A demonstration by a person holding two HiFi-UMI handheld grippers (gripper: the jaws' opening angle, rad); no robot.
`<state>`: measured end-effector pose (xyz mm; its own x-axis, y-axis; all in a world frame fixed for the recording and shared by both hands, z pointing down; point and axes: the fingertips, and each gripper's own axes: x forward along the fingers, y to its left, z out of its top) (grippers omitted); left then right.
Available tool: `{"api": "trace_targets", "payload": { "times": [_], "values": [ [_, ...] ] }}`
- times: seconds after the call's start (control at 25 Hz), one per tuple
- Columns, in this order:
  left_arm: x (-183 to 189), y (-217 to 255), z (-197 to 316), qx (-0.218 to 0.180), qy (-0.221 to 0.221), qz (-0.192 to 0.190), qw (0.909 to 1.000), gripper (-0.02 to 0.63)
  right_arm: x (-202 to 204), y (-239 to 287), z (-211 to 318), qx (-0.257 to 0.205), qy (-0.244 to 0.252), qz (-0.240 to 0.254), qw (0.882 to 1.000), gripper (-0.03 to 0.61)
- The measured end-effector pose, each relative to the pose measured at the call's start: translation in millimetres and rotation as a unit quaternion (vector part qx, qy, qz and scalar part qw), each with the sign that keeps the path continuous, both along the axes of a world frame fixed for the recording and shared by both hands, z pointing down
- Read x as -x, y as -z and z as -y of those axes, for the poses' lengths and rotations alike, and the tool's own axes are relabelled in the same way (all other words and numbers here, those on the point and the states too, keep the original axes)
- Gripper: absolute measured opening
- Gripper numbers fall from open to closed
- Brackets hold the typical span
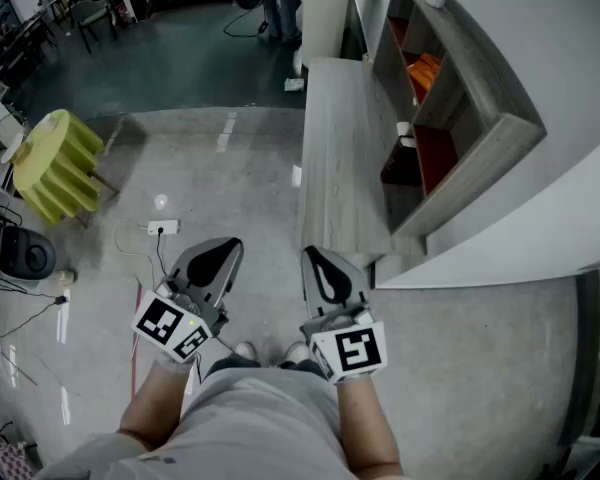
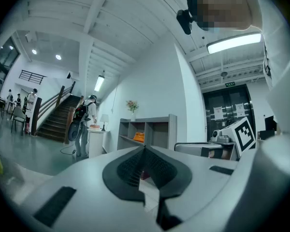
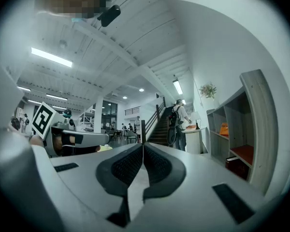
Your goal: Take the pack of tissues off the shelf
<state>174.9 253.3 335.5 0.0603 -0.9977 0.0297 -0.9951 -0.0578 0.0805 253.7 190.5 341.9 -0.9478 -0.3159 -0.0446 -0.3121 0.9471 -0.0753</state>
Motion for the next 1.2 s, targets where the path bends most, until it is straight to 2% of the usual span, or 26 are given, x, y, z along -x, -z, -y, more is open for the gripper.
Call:
{"api": "trace_targets", "payload": {
  "times": [0.24, 0.4, 0.52, 0.68, 0.92, 1.2],
  "values": [
    [-18, -8, 18, 0.008, 0.005, -0.005, 0.9999, 0.017, -17, -4, 20, 0.007, 0.003, -0.003, 1.000, 0.023],
    [-26, -13, 28, 0.014, 0.004, 0.002, 0.9999, 0.017, -23, -2, 31, 0.001, -0.004, 0.013, 1.000, 0.025],
    [-26, -18, 34, 0.016, 0.006, 0.003, 0.9998, 0.017, -25, -6, 37, 0.001, -0.004, 0.021, 1.000, 0.025],
    [-14, -24, 43, 0.018, 0.008, 0.007, 0.9998, 0.017, -14, -24, 45, -0.002, 0.009, -0.004, 1.000, 0.025],
    [34, -38, 76, 0.016, 0.007, 0.008, 0.9998, 0.017, 29, -39, 80, 0.010, 0.002, -0.006, 1.000, 0.025],
    [133, -46, 131, 0.017, -0.010, -0.008, 0.9998, 0.017, 121, -53, 141, 0.012, -0.028, -0.021, 0.999, 0.025]
  ]
}}
